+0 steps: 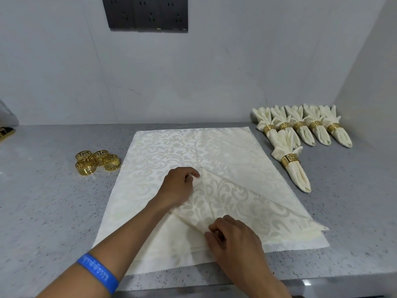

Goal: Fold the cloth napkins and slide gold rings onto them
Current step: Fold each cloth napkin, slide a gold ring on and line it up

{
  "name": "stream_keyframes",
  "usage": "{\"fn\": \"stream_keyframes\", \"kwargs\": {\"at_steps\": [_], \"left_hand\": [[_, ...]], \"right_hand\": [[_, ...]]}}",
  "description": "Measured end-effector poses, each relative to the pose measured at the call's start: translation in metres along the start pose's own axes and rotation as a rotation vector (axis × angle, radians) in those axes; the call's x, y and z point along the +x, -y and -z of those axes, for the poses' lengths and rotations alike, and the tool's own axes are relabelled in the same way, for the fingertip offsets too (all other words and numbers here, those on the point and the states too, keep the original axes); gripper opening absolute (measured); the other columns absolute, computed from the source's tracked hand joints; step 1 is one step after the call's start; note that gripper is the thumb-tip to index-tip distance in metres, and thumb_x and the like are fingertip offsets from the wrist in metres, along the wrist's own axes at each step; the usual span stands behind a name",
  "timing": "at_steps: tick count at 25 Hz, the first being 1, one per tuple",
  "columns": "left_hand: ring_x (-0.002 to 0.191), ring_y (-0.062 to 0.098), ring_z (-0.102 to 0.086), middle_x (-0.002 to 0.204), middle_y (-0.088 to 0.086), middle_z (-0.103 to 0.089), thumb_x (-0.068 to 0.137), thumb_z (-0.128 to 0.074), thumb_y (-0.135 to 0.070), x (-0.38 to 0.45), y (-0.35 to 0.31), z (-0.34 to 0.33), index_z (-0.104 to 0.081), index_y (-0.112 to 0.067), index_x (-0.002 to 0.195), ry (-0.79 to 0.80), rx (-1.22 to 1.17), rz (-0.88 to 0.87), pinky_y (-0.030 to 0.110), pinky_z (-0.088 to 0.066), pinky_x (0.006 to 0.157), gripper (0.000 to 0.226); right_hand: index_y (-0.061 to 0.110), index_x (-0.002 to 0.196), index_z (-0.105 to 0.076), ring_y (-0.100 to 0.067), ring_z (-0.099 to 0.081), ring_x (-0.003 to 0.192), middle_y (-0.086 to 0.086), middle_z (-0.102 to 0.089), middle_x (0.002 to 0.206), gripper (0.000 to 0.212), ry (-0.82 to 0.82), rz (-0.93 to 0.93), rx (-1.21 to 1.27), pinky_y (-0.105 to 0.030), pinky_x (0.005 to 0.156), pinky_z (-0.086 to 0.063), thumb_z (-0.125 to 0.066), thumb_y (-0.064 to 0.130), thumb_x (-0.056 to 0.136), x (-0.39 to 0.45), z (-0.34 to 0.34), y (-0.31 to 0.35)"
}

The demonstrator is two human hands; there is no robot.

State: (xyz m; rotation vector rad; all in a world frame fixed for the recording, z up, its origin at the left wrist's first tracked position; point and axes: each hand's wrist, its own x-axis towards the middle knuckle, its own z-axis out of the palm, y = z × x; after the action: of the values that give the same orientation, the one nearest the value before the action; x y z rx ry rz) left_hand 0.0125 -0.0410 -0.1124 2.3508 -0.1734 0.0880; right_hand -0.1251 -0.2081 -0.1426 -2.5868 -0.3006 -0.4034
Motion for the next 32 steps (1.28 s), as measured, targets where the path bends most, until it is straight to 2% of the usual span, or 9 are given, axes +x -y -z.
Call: {"fn": "stream_keyframes", "kwargs": {"at_steps": [3,5,10,14,17,20,23,26,32], "left_hand": [[0.096,0.019,-0.054,0.1,-0.004,-0.048,0.099,-0.042,-0.009,-0.004,0.009,-0.013,-0.066,-0.021,0.119,-0.029,0.165,-0.099,0.031,-0.046,0.088,0.033],[0.104,0.023,-0.045,0.102,-0.003,-0.043,0.099,-0.042,-0.009,-0.001,0.015,-0.017,-0.062,-0.02,0.126,-0.052,0.245,-0.14,0.035,-0.04,0.095,0.035],[0.105,0.026,-0.043,0.112,0.002,-0.045,0.098,-0.042,-0.015,-0.001,0.014,-0.018,-0.057,-0.022,0.129,-0.064,0.464,-0.134,0.037,-0.035,0.09,0.035],[0.095,0.021,-0.049,0.106,-0.003,-0.056,0.095,-0.049,-0.021,-0.047,-0.01,-0.01,-0.066,-0.021,0.107,-0.244,0.389,-0.299,0.034,-0.03,0.078,0.021],[0.085,0.01,-0.053,0.095,-0.012,-0.062,0.089,-0.049,-0.027,-0.114,-0.029,-0.015,-0.069,-0.025,0.098,-0.114,0.324,-0.37,0.028,-0.039,0.076,0.021],[0.086,0.006,-0.052,0.094,-0.016,-0.061,0.091,-0.046,-0.034,-0.142,-0.04,-0.028,-0.067,-0.027,0.102,-0.057,0.256,-0.322,0.027,-0.045,0.08,0.025],[0.09,0.01,-0.054,0.095,-0.013,-0.062,0.095,-0.049,-0.047,-0.14,-0.047,-0.042,-0.069,-0.028,0.102,-0.099,0.295,-0.307,0.029,-0.046,0.085,0.029],[0.079,0.012,-0.052,0.082,-0.012,-0.057,0.088,-0.062,-0.048,-0.141,-0.051,-0.053,-0.071,-0.027,0.082,-0.13,0.39,-0.256,0.031,-0.05,0.071,0.024],[0.088,0.004,-0.042,0.092,-0.017,-0.052,0.097,-0.053,-0.037,-0.135,-0.036,-0.03,-0.069,-0.03,0.096,-0.071,0.368,-0.267,0.012,-0.031,0.064,0.018]], "right_hand": [[0.03,0.071,-0.06,-0.007,-0.05,0.059,0.015,-0.051,0.068,0.029,-0.024,0.0,-0.015,-0.012,0.051,-0.029,-0.043,0.048,0.086,0.0,-0.001,-0.002],[0.029,0.066,-0.06,-0.007,-0.047,0.056,0.014,-0.045,0.065,0.028,-0.061,-0.005,-0.024,-0.01,0.05,-0.024,-0.048,0.043,0.088,0.0,-0.001,-0.001],[0.025,0.065,-0.063,-0.005,-0.043,0.056,0.014,-0.044,0.066,0.031,-0.04,0.041,-0.109,-0.011,0.05,-0.019,-0.046,0.037,0.088,-0.003,0.002,0.002],[0.023,0.067,-0.065,-0.007,-0.043,0.057,0.012,-0.045,0.067,0.027,-0.011,0.038,-0.093,-0.016,0.053,-0.025,-0.052,0.033,0.089,-0.003,0.003,0.001],[0.019,0.072,-0.066,-0.009,-0.046,0.061,0.01,-0.047,0.068,0.031,0.136,0.002,0.049,-0.016,0.054,-0.028,-0.049,0.029,0.097,-0.003,0.014,0.004],[0.021,0.088,-0.073,-0.008,-0.063,0.074,0.006,-0.07,0.081,0.024,0.224,-0.099,0.355,-0.022,0.066,-0.049,-0.052,0.026,0.1,0.006,0.063,-0.009],[0.022,0.097,-0.074,-0.013,-0.065,0.078,0.007,-0.074,0.09,0.02,-0.009,-0.135,-0.073,-0.033,0.072,-0.054,-0.055,0.025,0.097,0.031,0.103,-0.056],[0.019,0.086,-0.067,-0.016,-0.057,0.07,0.002,-0.066,0.08,0.024,0.189,-0.363,-0.369,-0.033,0.063,-0.051,-0.051,0.034,0.094,0.041,0.117,-0.099],[0.024,0.084,-0.054,-0.009,-0.049,0.062,0.007,-0.059,0.074,0.022,0.477,-0.341,0.002,-0.025,0.059,-0.04,-0.068,0.041,0.086,0.02,0.133,-0.11]]}}
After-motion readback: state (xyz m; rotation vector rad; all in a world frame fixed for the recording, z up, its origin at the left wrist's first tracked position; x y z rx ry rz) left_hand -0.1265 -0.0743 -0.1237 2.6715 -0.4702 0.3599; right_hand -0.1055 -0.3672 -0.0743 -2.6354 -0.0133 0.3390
